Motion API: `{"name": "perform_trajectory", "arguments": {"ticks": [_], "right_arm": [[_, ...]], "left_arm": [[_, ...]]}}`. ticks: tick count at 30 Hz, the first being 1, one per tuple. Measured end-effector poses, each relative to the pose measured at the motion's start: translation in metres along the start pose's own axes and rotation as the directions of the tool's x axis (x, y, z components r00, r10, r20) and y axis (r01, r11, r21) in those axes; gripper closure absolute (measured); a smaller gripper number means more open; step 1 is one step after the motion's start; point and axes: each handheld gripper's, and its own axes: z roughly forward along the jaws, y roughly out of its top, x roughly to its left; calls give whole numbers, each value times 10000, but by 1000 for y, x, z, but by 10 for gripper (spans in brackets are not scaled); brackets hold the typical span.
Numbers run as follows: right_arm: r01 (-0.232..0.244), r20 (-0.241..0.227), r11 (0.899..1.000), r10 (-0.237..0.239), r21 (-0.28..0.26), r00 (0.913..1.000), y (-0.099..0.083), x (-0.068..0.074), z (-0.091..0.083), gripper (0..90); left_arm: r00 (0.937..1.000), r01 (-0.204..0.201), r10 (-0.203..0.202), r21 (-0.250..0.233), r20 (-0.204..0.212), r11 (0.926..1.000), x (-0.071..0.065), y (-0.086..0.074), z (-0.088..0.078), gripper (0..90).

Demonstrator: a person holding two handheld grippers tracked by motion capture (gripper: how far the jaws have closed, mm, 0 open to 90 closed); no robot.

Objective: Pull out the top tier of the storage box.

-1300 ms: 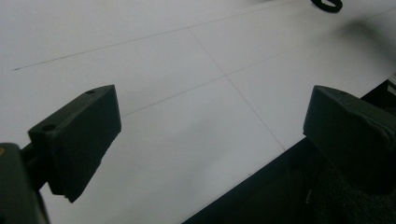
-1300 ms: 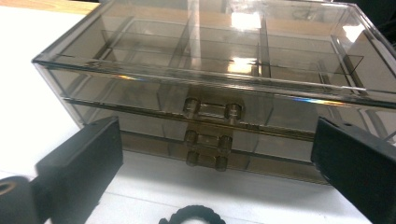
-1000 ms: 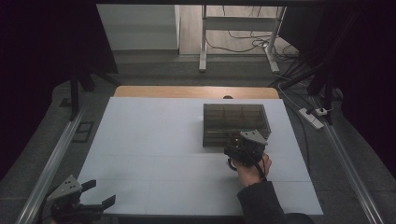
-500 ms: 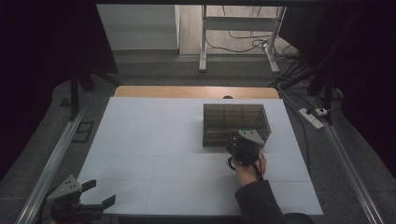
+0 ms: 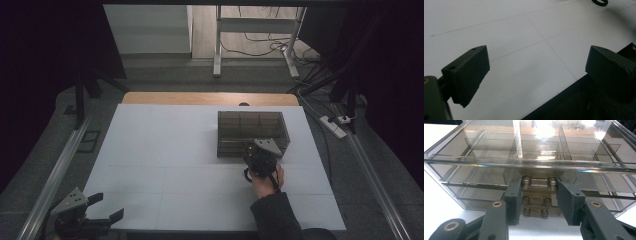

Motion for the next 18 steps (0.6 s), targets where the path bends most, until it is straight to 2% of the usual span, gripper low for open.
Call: {"name": "perform_trajectory", "arguments": {"ticks": [9,12,18], "right_arm": [[2,38,10000,-2,93,10000,-1,1,-4,558],[213,-5,9997,-213,142,9998,-3,1,-8,557],[306,-45,9994,-305,176,9995,-5,0,-13,561]], "left_arm": [[10000,21,-21,-16,-14,10000,0,0,0,54],[10000,22,-22,-12,-21,10000,0,0,0,54],[10000,19,-19,0,-40,10000,0,0,0,55]]}}
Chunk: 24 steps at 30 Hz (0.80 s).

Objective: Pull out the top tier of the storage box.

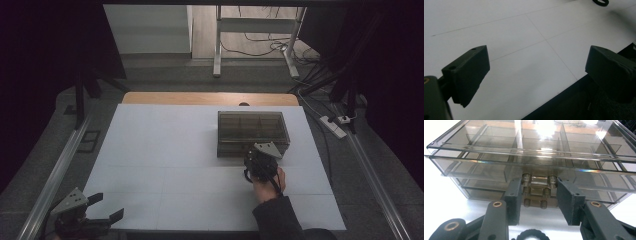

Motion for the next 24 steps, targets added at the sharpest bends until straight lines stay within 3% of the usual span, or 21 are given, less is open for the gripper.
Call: {"name": "perform_trajectory", "arguments": {"ticks": [1,2,4,7,9,10,12,16,24], "right_arm": [[47,15,10000,-47,3,10000,0,0,-1,564],[89,269,9999,-87,-80,9996,0,0,-5,836],[-316,-52,9995,316,15,9995,1,-4,-7,816],[-307,-32,9994,307,158,9995,0,-5,-6,814],[-341,-69,9993,343,170,9994,-1,-5,-5,715],[-341,-69,9993,343,170,9994,-1,-5,-5,715],[-206,2,9998,206,9,9998,0,-4,-5,595],[-221,34,9997,222,-132,9997,1,-4,1,494],[-208,70,9991,211,-378,9998,1,0,11,474]], "left_arm": [[10000,3,-3,-2,3,10000,0,0,0,54],[10000,6,-6,-2,5,10000,0,0,0,55],[10000,7,-7,-4,8,10000,0,0,0,55],[10000,7,-7,-8,6,10000,0,0,0,55],[10000,0,0,6,4,10000,0,0,0,55],[10000,0,0,6,4,10000,0,0,0,55],[10000,17,-17,2,10,10000,0,0,0,55],[10000,15,-15,15,4,10000,0,0,0,55],[10000,47,-47,28,1,10000,1,0,0,56]]}}
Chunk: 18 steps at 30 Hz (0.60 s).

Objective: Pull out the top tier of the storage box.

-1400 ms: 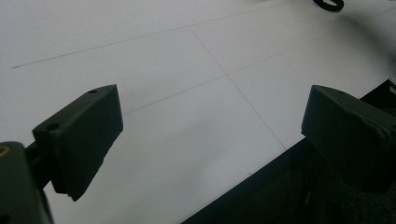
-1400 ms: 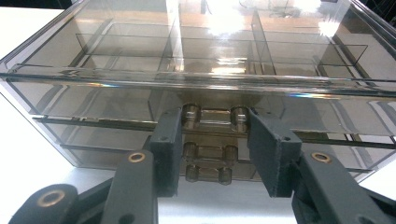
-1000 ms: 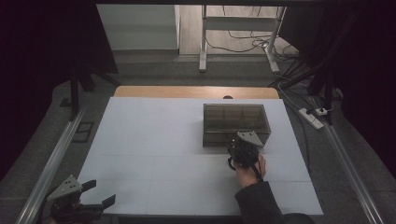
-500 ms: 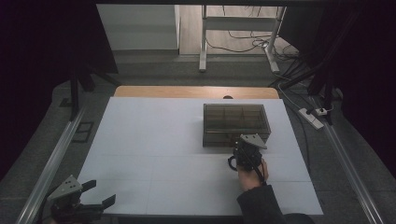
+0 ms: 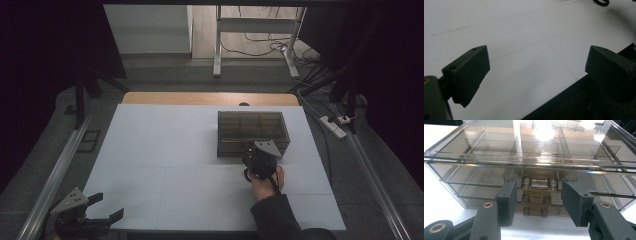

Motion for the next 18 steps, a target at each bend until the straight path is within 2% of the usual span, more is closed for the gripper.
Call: {"name": "perform_trajectory", "arguments": {"ticks": [4,8,18], "right_arm": [[-78,103,9999,79,-107,9999,0,1,2,552],[3,338,9999,3,-164,9994,0,4,3,556],[-100,374,9999,103,-89,9992,-1,6,0,558]], "left_arm": [[10000,6,-6,1,-7,10000,0,0,0,57],[10000,13,-13,0,-5,10000,0,0,0,57],[10000,32,-32,-13,-8,10000,0,0,0,58]]}}
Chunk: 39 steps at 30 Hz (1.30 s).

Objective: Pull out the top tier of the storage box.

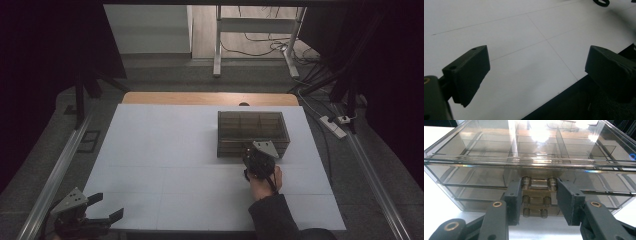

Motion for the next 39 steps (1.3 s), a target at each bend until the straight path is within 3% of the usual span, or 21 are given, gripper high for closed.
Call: {"name": "perform_trajectory", "arguments": {"ticks": [19,23,28,30,31,32,33,34,36,37,38,39], "right_arm": [[88,-70,9997,-87,211,9999,-7,0,-19,557],[4,-238,9995,4,315,9997,-6,-2,-20,554],[-23,-874,9988,65,484,9961,0,-7,-26,447],[55,-1605,9979,49,642,9870,5,-10,-30,385],[55,-1605,9979,49,642,9870,5,-10,-30,385],[206,-2170,9966,-29,793,9762,8,-11,-32,354],[206,-2170,9966,-29,793,9762,8,-11,-32,354],[425,-2576,9950,-179,905,9661,9,-12,-33,317],[543,-2909,9941,-249,935,9564,11,-14,-34,292],[543,-2909,9941,-249,935,9564,11,-14,-34,292],[735,-3322,9913,-331,1096,9426,12,-15,-34,245],[795,-3467,9906,-361,1117,9373,13,-16,-34,236]], "left_arm": [[10000,70,-70,6,-32,10000,0,0,0,58],[10000,55,-55,-8,-34,10000,1,0,0,58],[10000,70,-70,-6,-47,10000,1,0,0,57],[10000,72,-72,-2,-54,10000,1,0,0,57],[10000,75,-75,1,-57,10000,1,0,0,57],[9999,87,-87,2,-59,10000,1,0,0,58],[9999,87,-87,2,-59,10000,1,0,0,57],[9999,128,-128,-10,-59,9999,1,0,0,58],[9999,136,-136,-13,-63,9999,1,0,0,58],[9999,136,-136,-13,-63,9999,1,0,0,58],[9999,141,-141,-13,-64,9999,1,0,0,58],[9999,148,-148,-16,-64,9999,1,0,0,58]]}}
